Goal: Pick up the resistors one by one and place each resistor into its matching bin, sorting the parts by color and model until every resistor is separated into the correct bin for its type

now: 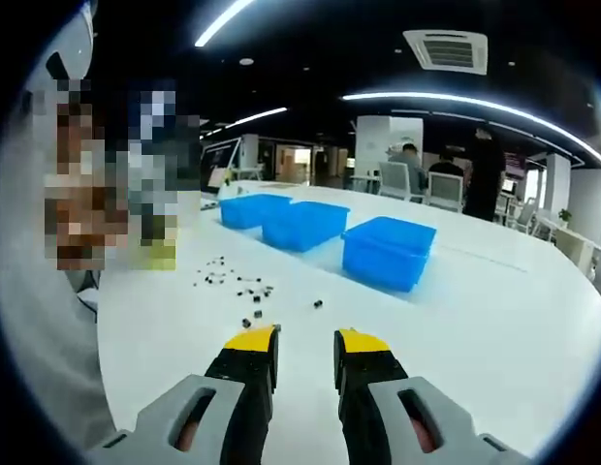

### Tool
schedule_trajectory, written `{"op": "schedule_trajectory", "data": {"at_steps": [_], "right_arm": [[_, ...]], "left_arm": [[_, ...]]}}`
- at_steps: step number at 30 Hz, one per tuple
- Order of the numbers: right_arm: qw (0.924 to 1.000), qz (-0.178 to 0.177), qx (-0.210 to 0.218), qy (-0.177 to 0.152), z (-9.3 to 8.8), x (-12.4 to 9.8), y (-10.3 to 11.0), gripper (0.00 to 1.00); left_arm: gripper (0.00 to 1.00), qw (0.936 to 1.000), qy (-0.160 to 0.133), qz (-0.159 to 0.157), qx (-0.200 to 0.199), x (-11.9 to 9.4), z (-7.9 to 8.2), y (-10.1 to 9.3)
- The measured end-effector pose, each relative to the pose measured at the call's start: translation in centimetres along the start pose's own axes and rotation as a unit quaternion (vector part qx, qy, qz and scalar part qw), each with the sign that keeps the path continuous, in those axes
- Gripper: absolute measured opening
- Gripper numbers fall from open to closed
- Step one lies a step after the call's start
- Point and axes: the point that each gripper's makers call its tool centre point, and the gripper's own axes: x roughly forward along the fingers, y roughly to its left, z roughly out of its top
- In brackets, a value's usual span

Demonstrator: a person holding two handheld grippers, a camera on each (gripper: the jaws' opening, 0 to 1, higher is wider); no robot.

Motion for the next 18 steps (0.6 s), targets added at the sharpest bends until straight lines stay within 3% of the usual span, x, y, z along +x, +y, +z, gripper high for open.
{"op": "schedule_trajectory", "data": {"at_steps": [7,10,12,15,18], "right_arm": [[1.0,-0.007,0.002,-0.003,0.1,-0.2,-0.2,0.25],[1.0,-0.008,0.002,0.0,0.0,-0.2,-0.3,0.25],[1.0,-0.007,0.001,0.0,0.1,-0.1,-0.2,0.25],[1.0,-0.006,0.001,-0.001,0.3,-0.1,0.0,0.25],[1.0,-0.005,-0.001,-0.001,0.4,-0.1,0.1,0.25]], "left_arm": [[0.07,0.999,-0.041,-0.014,-0.01,-0.4,1.2,0.2],[0.07,0.9972,-0.074,-0.011,-0.003,-0.6,2.4,0.8],[0.07,0.9946,-0.103,-0.01,-0.005,-1.1,3.7,1.2],[0.07,0.989,-0.146,0.018,0.013,-1.9,5.9,2.5],[0.07,0.9791,-0.197,0.05,0.005,-2.9,8.4,4.3]]}}
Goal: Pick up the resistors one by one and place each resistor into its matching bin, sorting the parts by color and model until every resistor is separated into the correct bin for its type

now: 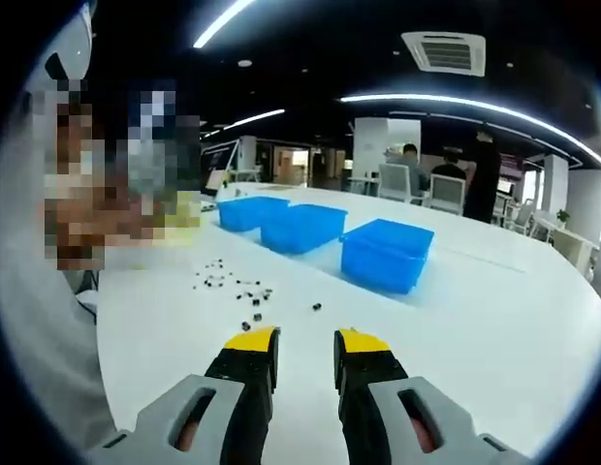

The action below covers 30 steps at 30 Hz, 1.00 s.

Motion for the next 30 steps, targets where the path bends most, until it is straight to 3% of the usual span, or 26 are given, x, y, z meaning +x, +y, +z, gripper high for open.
{"op": "schedule_trajectory", "data": {"at_steps": [4,7,10,14,17,18,20,22,23,28,30], "right_arm": [[1.0,0.003,-0.004,0.001,0.1,0.0,0.1,0.25],[0.9999,0.006,-0.01,0.005,0.3,0.1,0.3,0.25],[0.9998,0.009,-0.015,0.0,0.7,-0.3,0.5,0.25],[0.9999,0.0,-0.014,-0.002,0.8,-1.0,0.1,0.25],[0.9999,-0.004,-0.014,-0.002,0.7,-1.3,-0.1,0.25],[0.9999,-0.005,-0.016,0.0,0.7,-1.3,-0.2,0.25],[0.9998,-0.007,-0.017,0.001,0.7,-1.4,-0.3,0.25],[0.9998,-0.006,-0.018,-0.002,0.8,-1.5,-0.2,0.25],[0.9998,-0.006,-0.018,-0.004,0.9,-1.5,-0.2,0.25],[0.9999,-0.008,-0.012,-0.004,0.6,-1.4,-0.2,0.25],[0.9999,-0.007,-0.011,0.002,0.2,-1.4,-0.1,0.25]], "left_arm": [[0.07,0.9946,-0.088,0.052,-0.015,0.6,3.8,3.2],[0.07,0.9872,-0.13,0.087,-0.033,1.2,5.7,5.7],[0.07,0.9793,-0.148,0.126,-0.055,1.7,6.7,8.7],[0.07,0.9728,-0.154,0.162,-0.062,1.7,7.2,11.1],[0.07,0.9627,-0.156,0.214,-0.056,1.1,7.2,13.6],[0.07,0.9521,-0.142,0.267,-0.046,0.4,6.5,15.4],[0.07,0.9407,-0.126,0.313,-0.035,-0.3,5.4,17.1],[0.07,0.9387,-0.121,0.316,-0.064,-0.3,4.4,17.7],[0.07,0.9406,-0.121,0.307,-0.081,-0.1,4.1,17.7],[0.07,0.9372,-0.122,0.317,-0.08,-0.7,3.6,17.6],[0.13,0.9355,-0.122,0.321,-0.083,-0.9,3.4,17.8]]}}
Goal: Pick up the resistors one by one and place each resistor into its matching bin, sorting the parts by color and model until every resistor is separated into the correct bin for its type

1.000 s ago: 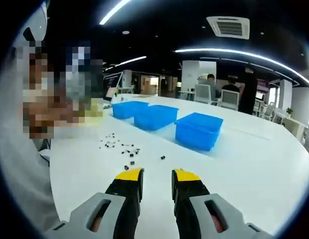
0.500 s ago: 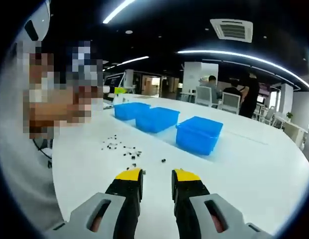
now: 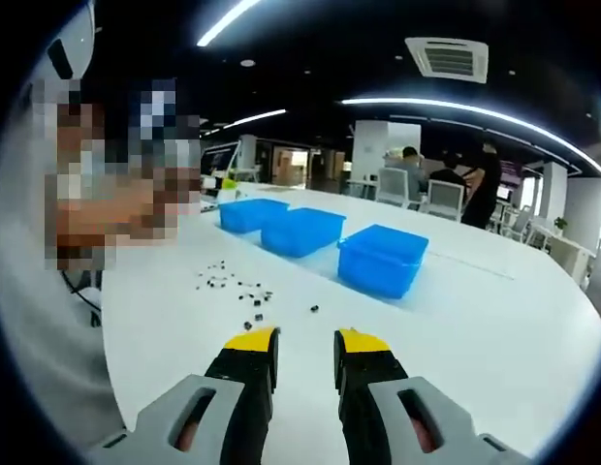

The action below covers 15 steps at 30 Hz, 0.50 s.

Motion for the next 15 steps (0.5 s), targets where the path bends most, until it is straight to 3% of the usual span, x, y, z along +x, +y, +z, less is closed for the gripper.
{"op": "schedule_trajectory", "data": {"at_steps": [3,9,15], "right_arm": [[1.0,0.004,0.0,0.003,-0.2,0.0,0.3,0.25],[1.0,0.003,0.003,-0.003,0.0,0.0,0.5,0.25],[1.0,0.0,0.003,-0.002,-0.1,-0.1,0.4,0.25]], "left_arm": [[0.18,0.9995,0.011,-0.006,-0.031,-0.2,-0.5,0.2],[0.18,0.9994,0.016,-0.007,-0.029,-0.3,-0.8,0.4],[0.17,0.9991,0.01,-0.04,-0.01,-0.6,0.0,-1.0]]}}
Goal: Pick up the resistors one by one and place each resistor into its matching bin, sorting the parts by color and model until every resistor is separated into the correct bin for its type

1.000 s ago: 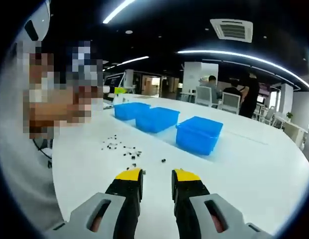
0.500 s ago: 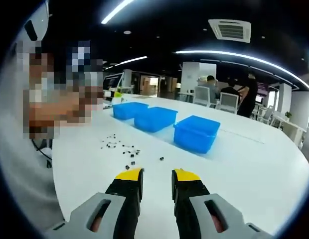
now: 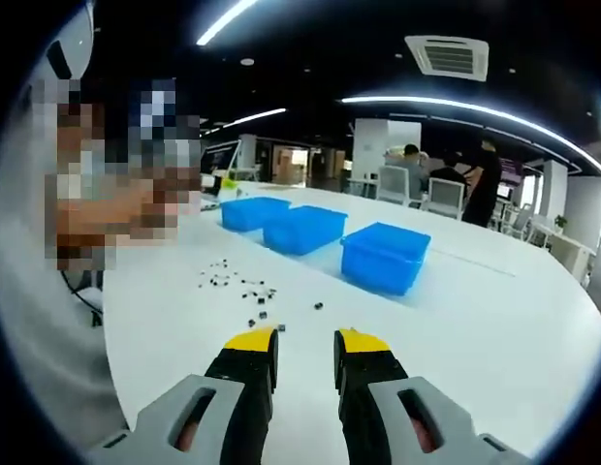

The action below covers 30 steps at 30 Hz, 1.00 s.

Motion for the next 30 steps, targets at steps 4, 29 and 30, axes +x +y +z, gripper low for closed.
{"op": "schedule_trajectory", "data": {"at_steps": [4,29,30], "right_arm": [[1.0,-0.001,0.002,0.005,-0.4,0.1,0.0,0.25],[0.9999,-0.007,0.013,0.003,-1.2,0.3,-0.5,0.25],[0.9998,-0.008,0.016,0.0,-1.3,0.1,-0.6,0.25]], "left_arm": [[0.17,0.9992,0.002,-0.033,0.021,0.1,0.3,-1.4],[0.13,0.9197,0.099,-0.355,0.134,-1.5,-2.8,-26.7],[0.13,0.9137,0.113,-0.368,0.131,-1.6,-3.5,-28.1]]}}
